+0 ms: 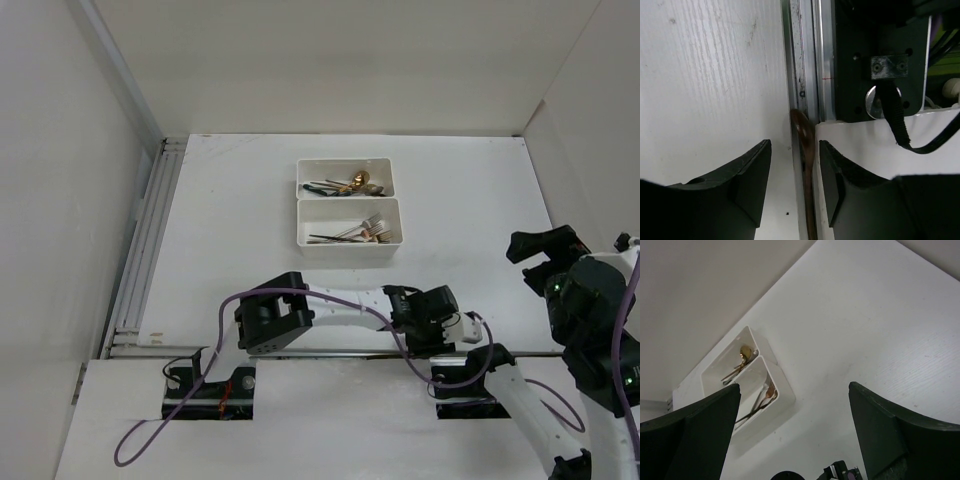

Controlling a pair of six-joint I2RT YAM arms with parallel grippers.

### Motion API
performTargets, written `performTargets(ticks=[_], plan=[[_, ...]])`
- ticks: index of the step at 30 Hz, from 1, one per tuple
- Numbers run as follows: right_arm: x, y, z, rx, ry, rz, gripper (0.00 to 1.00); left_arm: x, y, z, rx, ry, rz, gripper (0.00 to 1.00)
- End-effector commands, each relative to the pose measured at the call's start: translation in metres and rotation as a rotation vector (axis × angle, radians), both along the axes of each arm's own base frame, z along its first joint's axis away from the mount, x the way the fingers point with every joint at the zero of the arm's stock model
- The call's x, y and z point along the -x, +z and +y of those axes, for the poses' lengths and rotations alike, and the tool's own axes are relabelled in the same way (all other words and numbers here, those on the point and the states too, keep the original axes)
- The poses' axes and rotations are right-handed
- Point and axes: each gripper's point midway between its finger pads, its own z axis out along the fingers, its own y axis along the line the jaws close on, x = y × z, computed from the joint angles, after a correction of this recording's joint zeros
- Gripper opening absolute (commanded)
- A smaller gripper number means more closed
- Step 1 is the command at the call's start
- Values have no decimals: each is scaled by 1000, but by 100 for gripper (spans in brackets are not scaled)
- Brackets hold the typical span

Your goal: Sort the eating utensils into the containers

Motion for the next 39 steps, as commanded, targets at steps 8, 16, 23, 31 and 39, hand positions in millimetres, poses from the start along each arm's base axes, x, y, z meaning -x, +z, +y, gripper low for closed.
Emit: performTargets(ticks=[8, 16, 23, 31, 39], plan=[[12, 10, -3, -5, 4, -59, 93, -3, -12, -9, -7, 33, -33, 37], [14, 11, -4, -8, 4, -68, 93, 8, -13, -8, -30, -3, 23, 0], [12, 9, -3, -8, 4, -68, 93, 0, 17, -12, -1, 9, 17, 0], [12, 12, -7, 5, -14, -76, 93, -26, 107, -21, 125, -10, -45, 0], [3, 28, -11, 24, -46, -106, 93, -98, 137, 24, 98, 83, -199, 0]])
